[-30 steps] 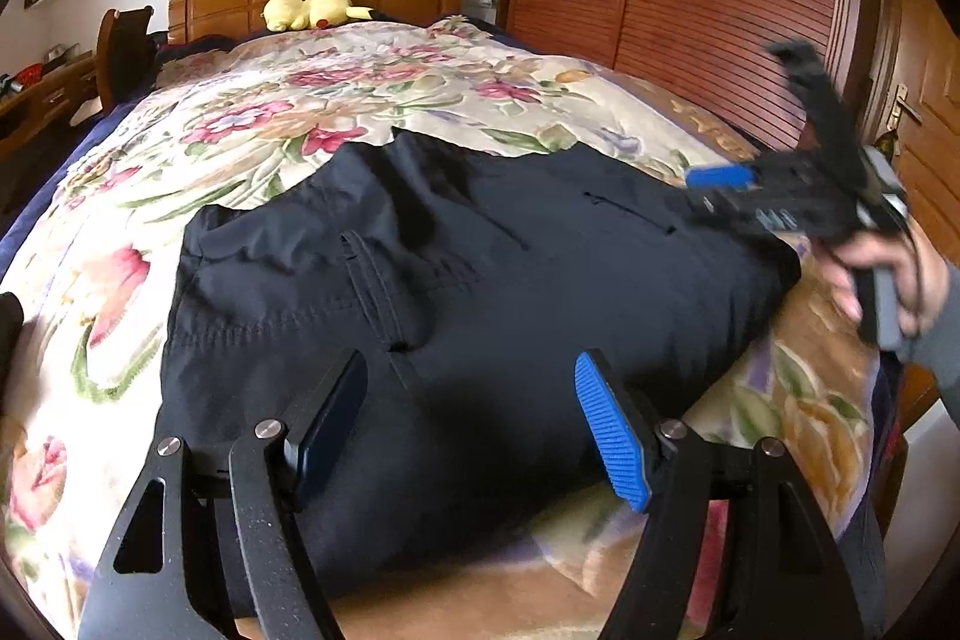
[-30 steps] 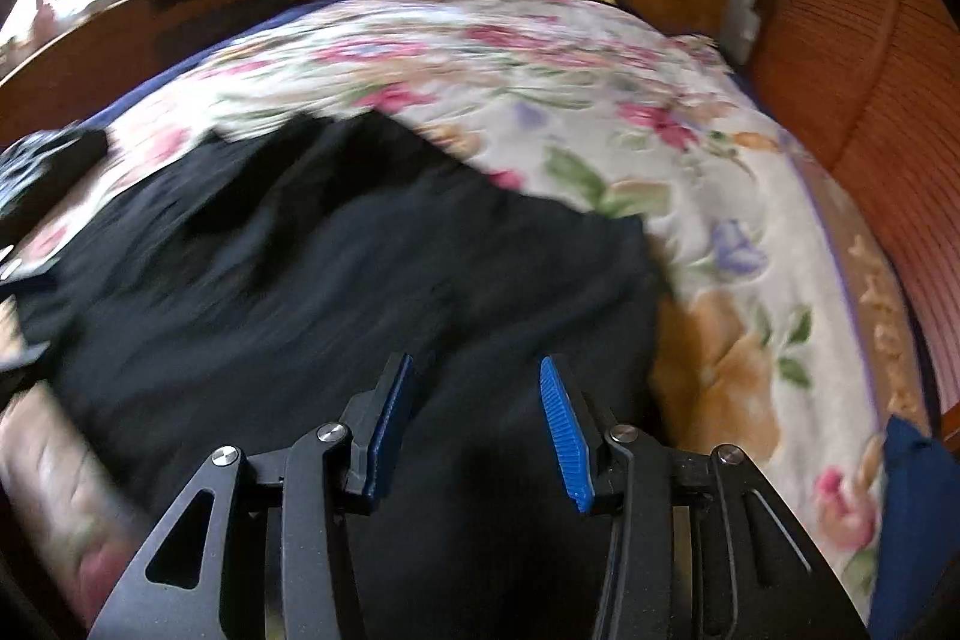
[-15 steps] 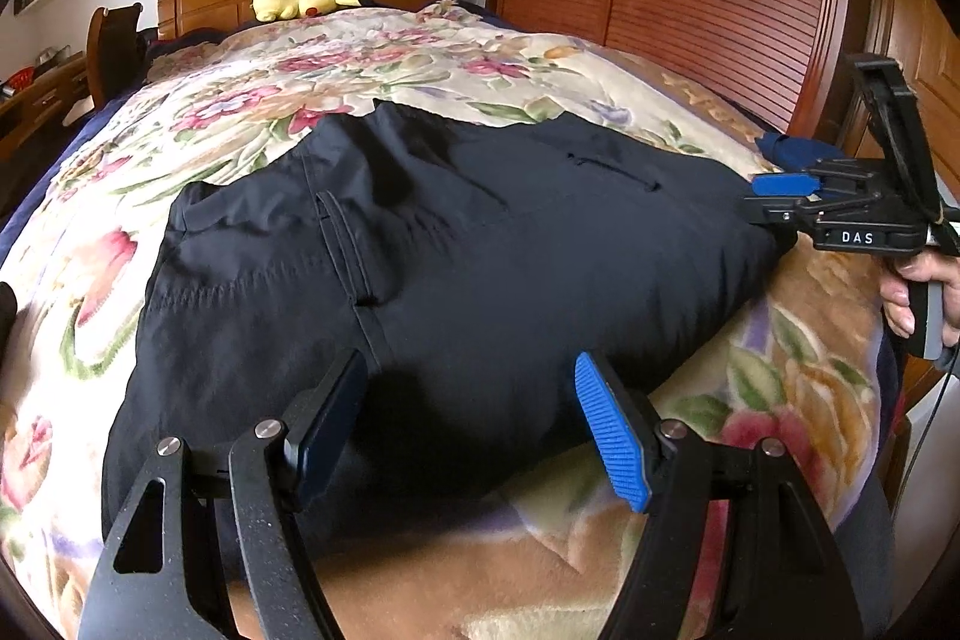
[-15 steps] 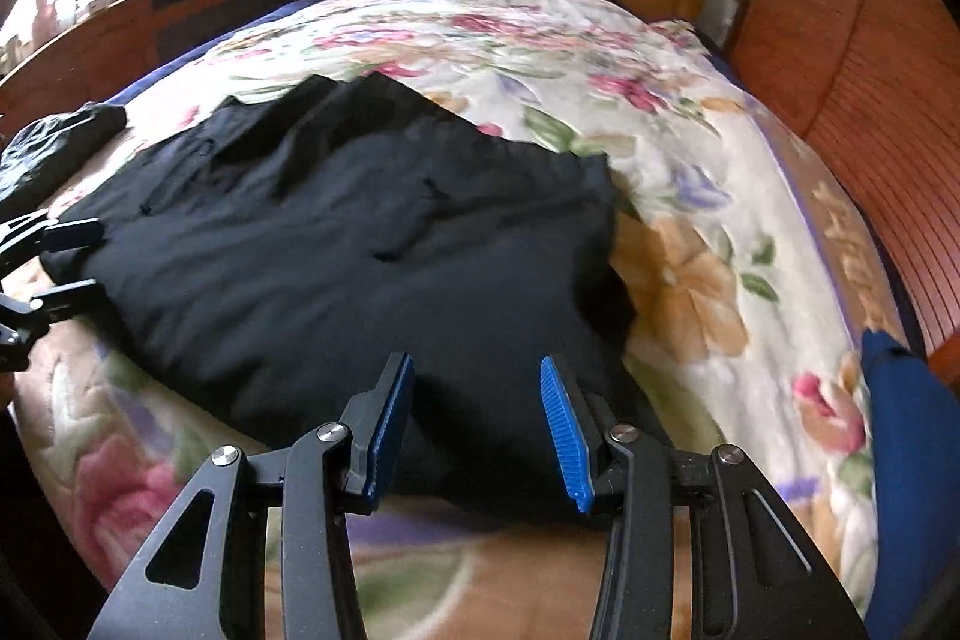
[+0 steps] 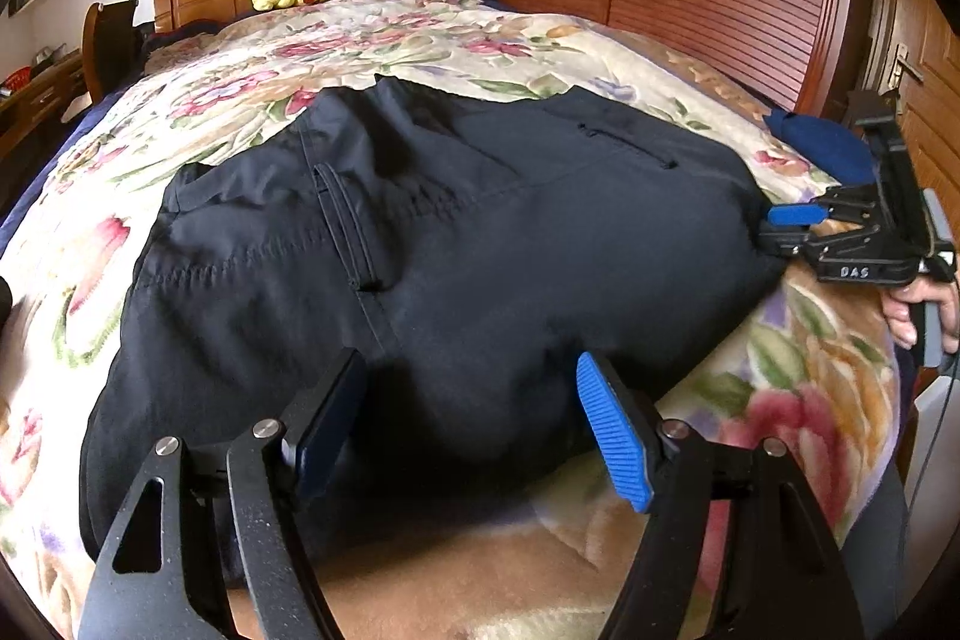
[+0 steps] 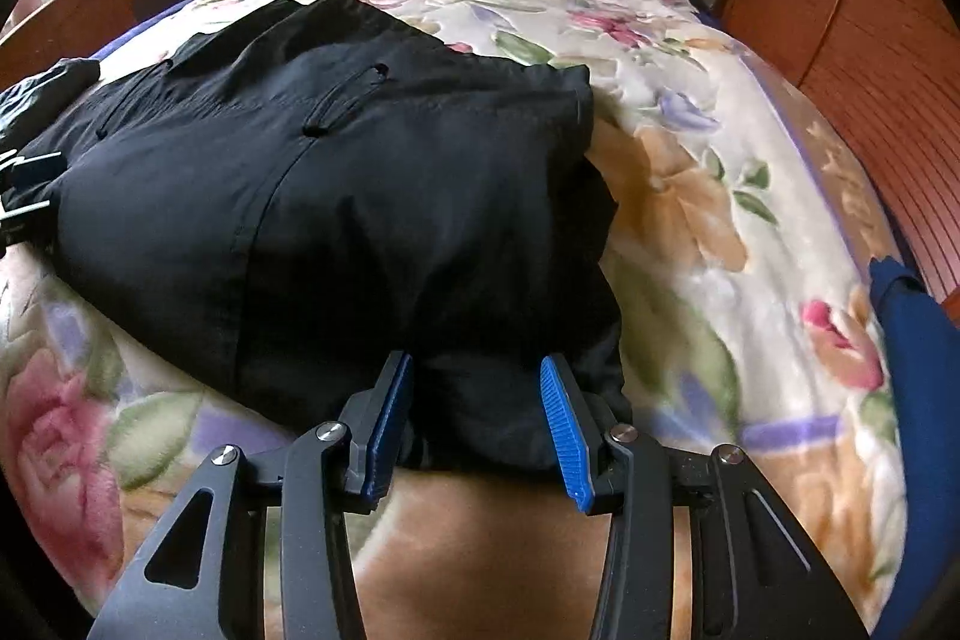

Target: Fold large clothes

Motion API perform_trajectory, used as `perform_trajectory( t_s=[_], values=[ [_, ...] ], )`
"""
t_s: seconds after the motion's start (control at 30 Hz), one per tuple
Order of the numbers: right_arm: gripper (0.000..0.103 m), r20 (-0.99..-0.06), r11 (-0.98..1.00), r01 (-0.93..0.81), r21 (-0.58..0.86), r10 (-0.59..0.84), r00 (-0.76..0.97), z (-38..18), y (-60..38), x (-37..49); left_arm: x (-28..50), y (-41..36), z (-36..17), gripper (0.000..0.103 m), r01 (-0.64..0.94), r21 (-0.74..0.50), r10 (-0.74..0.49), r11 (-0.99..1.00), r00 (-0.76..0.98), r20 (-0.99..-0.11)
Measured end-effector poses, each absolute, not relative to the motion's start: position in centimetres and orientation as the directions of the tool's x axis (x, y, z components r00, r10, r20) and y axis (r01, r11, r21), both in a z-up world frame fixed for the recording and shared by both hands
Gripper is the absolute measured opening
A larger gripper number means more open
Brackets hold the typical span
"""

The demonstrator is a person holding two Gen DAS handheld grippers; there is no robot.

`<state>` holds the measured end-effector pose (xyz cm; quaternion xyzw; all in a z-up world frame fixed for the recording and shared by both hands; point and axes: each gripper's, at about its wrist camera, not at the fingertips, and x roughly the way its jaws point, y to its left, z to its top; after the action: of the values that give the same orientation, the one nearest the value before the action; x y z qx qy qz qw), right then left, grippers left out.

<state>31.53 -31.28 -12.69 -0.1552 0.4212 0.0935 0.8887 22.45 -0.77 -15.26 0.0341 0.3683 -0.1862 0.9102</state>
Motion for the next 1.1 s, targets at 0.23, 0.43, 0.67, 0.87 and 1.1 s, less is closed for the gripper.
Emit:
perform_trajectory(
  t_s=[0.23,0.43,0.67,0.87,1.1],
  values=[
    [0.046,-0.716,0.941,-0.301,-0.158,0.101,0.691,-9.2,-29.4,30.1,22.8,-0.6,-15.7,0.075,0.361,-0.08,-0.313,0.929,0.653,-0.69],
    [0.046,-0.707,0.907,-0.393,-0.15,0.18,0.684,-9.4,-25.4,30.8,23.0,-0.8,-15.9,0.076,0.361,-0.068,-0.304,0.93,0.654,-0.693],
    [0.045,-0.774,0.901,-0.42,-0.114,0.185,0.606,-13.4,-25.1,32.9,22.9,-1.1,-15.9,0.076,0.371,-0.059,-0.306,0.927,0.653,-0.693],
    [0.046,-0.77,0.909,-0.399,-0.121,0.167,0.615,-12.5,-25.1,32.7,23.0,-1.0,-16.0,0.076,0.371,-0.062,-0.307,0.927,0.652,-0.693],
    [0.047,-0.712,0.943,-0.274,-0.187,0.062,0.7,-9.7,-28.5,30.1,23.0,-0.9,-16.0,0.076,0.371,-0.066,-0.31,0.926,0.651,-0.693]
  ],
)
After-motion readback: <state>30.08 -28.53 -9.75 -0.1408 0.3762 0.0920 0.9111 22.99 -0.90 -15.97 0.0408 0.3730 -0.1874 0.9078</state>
